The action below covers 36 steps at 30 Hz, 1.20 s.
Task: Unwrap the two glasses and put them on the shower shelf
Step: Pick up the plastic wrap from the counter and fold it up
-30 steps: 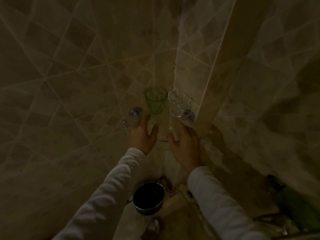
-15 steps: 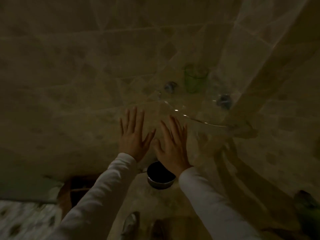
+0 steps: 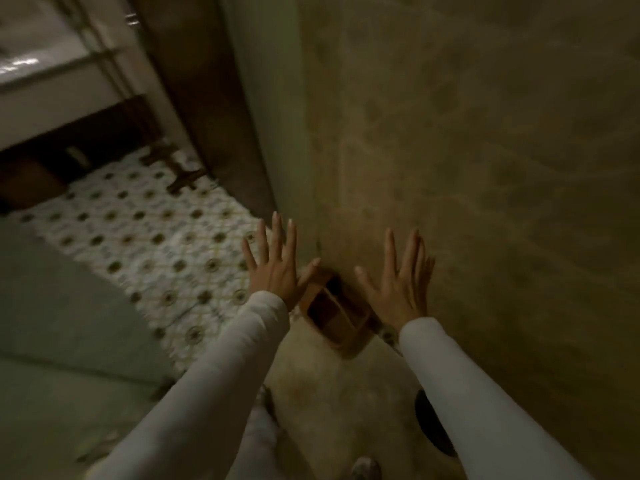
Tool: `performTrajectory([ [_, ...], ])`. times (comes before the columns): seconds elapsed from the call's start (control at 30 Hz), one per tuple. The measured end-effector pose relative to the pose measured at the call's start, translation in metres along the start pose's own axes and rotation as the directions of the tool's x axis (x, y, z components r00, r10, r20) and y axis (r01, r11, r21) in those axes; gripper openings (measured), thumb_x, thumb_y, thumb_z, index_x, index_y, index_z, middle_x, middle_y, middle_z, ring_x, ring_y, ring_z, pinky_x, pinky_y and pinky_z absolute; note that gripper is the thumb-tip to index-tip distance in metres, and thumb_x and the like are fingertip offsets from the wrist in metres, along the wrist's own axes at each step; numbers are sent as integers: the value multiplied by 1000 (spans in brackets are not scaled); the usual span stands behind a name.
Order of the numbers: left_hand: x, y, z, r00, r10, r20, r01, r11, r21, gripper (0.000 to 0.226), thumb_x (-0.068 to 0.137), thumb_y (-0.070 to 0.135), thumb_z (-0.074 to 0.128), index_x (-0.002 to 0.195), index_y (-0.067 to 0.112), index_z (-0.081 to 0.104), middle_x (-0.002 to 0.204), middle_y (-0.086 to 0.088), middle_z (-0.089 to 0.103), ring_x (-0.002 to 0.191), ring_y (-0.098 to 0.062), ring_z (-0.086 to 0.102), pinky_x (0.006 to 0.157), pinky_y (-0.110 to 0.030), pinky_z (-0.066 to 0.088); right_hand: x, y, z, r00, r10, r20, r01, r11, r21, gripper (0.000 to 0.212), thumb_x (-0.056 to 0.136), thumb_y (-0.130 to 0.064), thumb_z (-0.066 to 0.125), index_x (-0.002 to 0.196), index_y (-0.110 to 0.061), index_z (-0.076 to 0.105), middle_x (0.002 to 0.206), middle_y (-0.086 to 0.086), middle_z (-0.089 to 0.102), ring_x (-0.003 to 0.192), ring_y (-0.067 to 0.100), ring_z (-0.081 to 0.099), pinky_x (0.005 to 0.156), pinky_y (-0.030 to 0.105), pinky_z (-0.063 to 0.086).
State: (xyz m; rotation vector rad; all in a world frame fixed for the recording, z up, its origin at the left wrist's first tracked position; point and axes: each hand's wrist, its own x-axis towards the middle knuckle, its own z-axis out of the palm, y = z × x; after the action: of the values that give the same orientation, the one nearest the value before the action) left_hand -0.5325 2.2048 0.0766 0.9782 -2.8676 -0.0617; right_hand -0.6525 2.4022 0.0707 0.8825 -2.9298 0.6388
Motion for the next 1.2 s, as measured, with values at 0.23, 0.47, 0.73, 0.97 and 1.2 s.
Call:
performTrajectory([
  [0.23, 18, -187, 11, 957, -277, 90, 270, 959, 81, 90, 85, 80, -2, 155, 26, -16, 163, -2, -28, 148, -28, -31, 117, -64, -11, 59, -159, 85, 958, -224, 177, 235, 971, -40, 92, 92, -78, 29, 162, -32, -9, 169, 20, -14, 156, 37, -10, 123, 60, -9],
  [0.47, 39, -354, 0, 899, -430, 80, 425, 902, 71, 94, 80, 82, -8, 154, 24, -14, 164, -3, -23, 152, -30, -21, 118, -62, -13, 112, -327, 159, 891, -354, 285, 372, 928, -11, 92, 91, -80, 26, 162, -33, -10, 169, 17, -18, 156, 33, -18, 121, 57, -17],
  [0.73, 60, -468, -3, 813, -578, 69, 578, 816, 26, 93, 87, 79, 9, 157, 22, -14, 161, -1, -29, 151, -30, -23, 116, -64, -15, 151, -461, 218, 835, -429, 344, 436, 898, 62, 90, 93, -79, 26, 163, -31, -5, 170, 19, -10, 157, 33, -10, 123, 59, -12],
  [0.97, 91, -516, 6, 760, -647, 63, 647, 762, 19, 92, 87, 77, 11, 156, 21, -12, 167, -6, -16, 152, -32, -18, 118, -67, -5, 201, -529, 264, 778, -506, 372, 510, 855, 98, 90, 94, -78, 28, 163, -30, -4, 170, 20, -8, 157, 35, -9, 123, 60, -10],
  [1.2, 177, -575, 23, 702, -712, 4, 712, 702, 22, 93, 88, 77, 17, 158, 20, -6, 167, -5, -15, 152, -31, -17, 118, -65, -10, 287, -594, 327, 720, -606, 338, 596, 789, 147, 90, 91, -81, 27, 162, -34, -4, 170, 19, -5, 157, 33, -11, 122, 60, -13],
])
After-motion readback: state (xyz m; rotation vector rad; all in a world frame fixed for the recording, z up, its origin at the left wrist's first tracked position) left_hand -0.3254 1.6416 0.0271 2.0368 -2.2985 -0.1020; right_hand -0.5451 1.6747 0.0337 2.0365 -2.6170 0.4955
